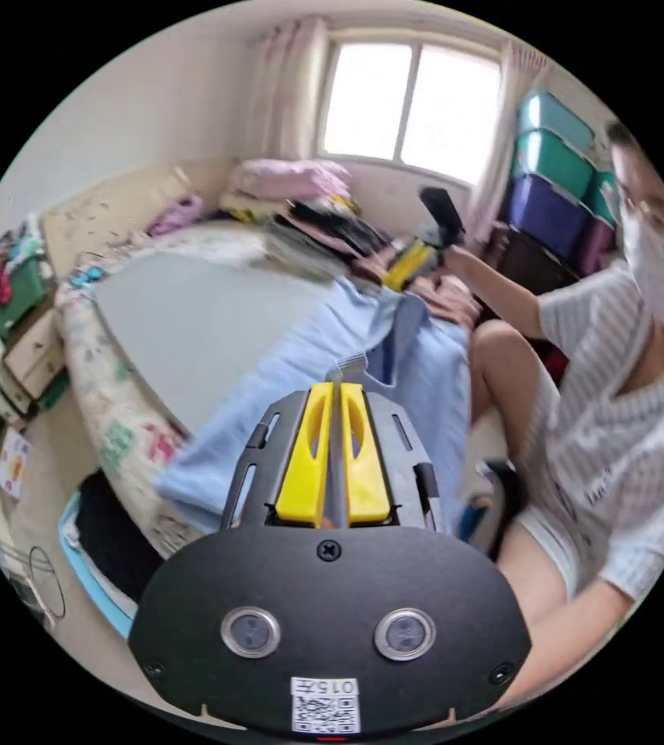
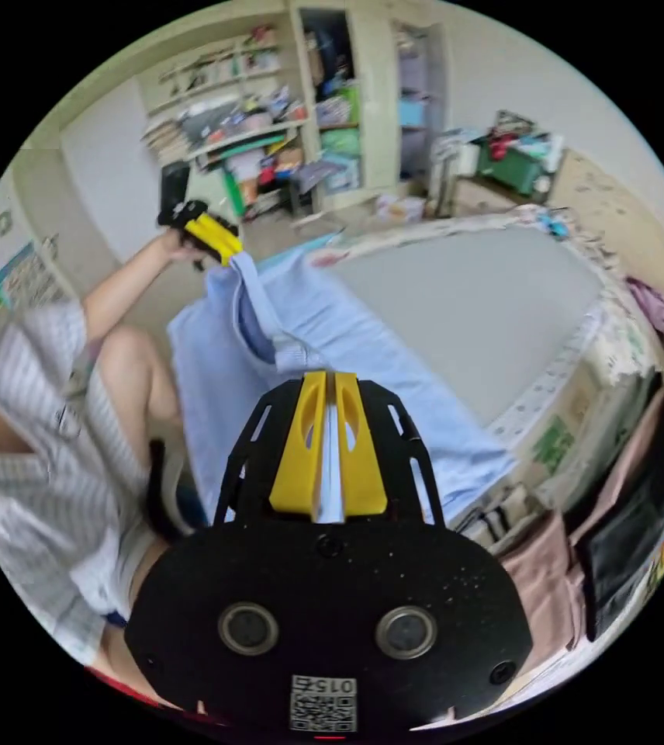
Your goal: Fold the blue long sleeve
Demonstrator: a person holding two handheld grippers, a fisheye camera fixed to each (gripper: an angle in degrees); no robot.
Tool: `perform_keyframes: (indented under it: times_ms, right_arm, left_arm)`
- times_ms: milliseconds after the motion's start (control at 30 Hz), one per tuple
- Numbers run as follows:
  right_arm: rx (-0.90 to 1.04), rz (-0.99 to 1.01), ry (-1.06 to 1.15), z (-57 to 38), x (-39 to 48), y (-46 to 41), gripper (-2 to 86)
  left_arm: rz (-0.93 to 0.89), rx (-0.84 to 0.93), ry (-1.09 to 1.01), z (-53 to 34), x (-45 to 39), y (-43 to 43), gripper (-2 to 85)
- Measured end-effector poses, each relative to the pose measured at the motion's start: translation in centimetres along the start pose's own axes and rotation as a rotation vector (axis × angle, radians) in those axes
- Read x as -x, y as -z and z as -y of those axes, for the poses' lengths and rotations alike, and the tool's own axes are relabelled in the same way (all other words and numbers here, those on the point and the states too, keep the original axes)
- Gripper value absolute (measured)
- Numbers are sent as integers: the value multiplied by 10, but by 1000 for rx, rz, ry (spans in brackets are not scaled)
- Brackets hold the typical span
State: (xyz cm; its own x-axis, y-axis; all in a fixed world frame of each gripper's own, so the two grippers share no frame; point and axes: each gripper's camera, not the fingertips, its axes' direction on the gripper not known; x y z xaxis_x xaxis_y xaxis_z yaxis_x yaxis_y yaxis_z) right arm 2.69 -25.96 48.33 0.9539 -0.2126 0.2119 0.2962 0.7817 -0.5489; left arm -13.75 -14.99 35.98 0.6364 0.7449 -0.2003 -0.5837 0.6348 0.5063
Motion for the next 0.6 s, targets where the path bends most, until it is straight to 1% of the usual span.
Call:
perform_keyframes:
  times_ms: [33,67,100,133,167,200,233,267,333,400,467,500,567,600]
  right_arm:
    - [-69,-159,-105,30,-21,8,26]
    - [-154,-278,-196,57,-37,19,32]
    - [-187,-326,-254,68,-44,24,34]
    - [-258,-414,-387,82,-52,37,38]
    - [-332,-424,-459,86,-51,52,48]
    - [-365,-392,-449,85,-47,58,52]
    - [-392,-307,-373,80,-33,65,74]
    - [-358,-233,-293,69,-16,66,94]
    - [-267,-177,-201,36,10,58,114]
    - [-212,-174,-168,-12,33,48,113]
    - [-136,-169,-239,-81,49,44,106]
    - [-122,-160,-266,-98,51,45,106]
    - [-110,-151,-439,-163,58,55,96]
    - [-112,-142,-487,-178,60,56,93]
  left_arm:
    - [195,-34,104,25,20,4,8]
    - [348,-112,191,48,33,10,7]
    - [429,-163,236,57,34,13,6]
    - [636,-255,307,69,29,21,7]
    - [771,-330,340,76,15,28,9]
    - [789,-359,339,78,8,32,17]
    - [742,-383,282,78,-9,36,31]
    - [646,-354,180,73,-29,38,56]
    - [569,-274,91,51,-61,39,72]
    - [554,-192,62,16,-91,41,70]
    - [525,-80,88,-38,-121,48,68]
    - [512,-51,112,-51,-126,51,69]
    - [478,63,259,-102,-139,63,78]
    - [477,85,318,-114,-141,66,81]
